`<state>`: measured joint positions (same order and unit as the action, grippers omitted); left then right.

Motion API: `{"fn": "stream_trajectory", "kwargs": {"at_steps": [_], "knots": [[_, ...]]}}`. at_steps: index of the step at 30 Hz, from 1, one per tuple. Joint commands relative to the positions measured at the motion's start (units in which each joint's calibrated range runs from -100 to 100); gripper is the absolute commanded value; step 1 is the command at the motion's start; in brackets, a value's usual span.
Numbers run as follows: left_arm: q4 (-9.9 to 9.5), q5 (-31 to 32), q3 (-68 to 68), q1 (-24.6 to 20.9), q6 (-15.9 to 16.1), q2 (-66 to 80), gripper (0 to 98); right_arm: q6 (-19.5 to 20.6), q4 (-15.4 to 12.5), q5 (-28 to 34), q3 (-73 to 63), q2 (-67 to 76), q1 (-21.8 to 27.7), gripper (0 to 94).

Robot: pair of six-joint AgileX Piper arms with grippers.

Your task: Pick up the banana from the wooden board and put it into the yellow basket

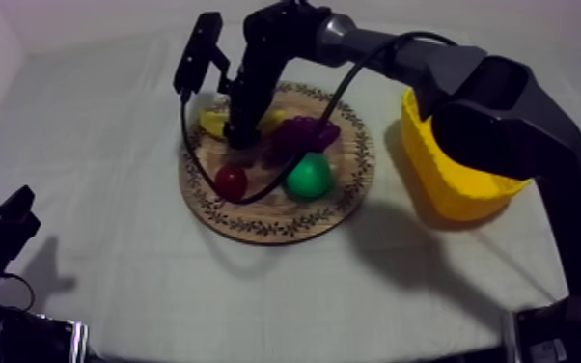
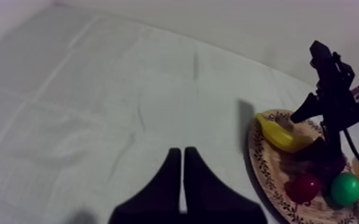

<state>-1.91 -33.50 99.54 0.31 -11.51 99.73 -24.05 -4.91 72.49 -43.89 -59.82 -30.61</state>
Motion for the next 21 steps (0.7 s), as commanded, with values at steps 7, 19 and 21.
{"fn": "stream_trajectory", "kwargs": {"at_steps": [7, 19, 21], "knots": [[-0.02, -0.05, 0.01, 0.01, 0.05, 0.01, 0.1, 0.22, 0.63, -0.54, 0.59, -0.92, -0.17, 44.6], [-0.02, -0.05, 0.01, 0.01, 0.04, 0.01, 0.1, -0.98, 0.82, -1.43, 5.06, 1.47, -0.64, 11.9], [-0.02, -0.05, 0.01, 0.01, 0.02, 0.01, 0.1, -1.12, 0.55, -1.31, 6.27, 2.88, -0.59, 10.0]]}}
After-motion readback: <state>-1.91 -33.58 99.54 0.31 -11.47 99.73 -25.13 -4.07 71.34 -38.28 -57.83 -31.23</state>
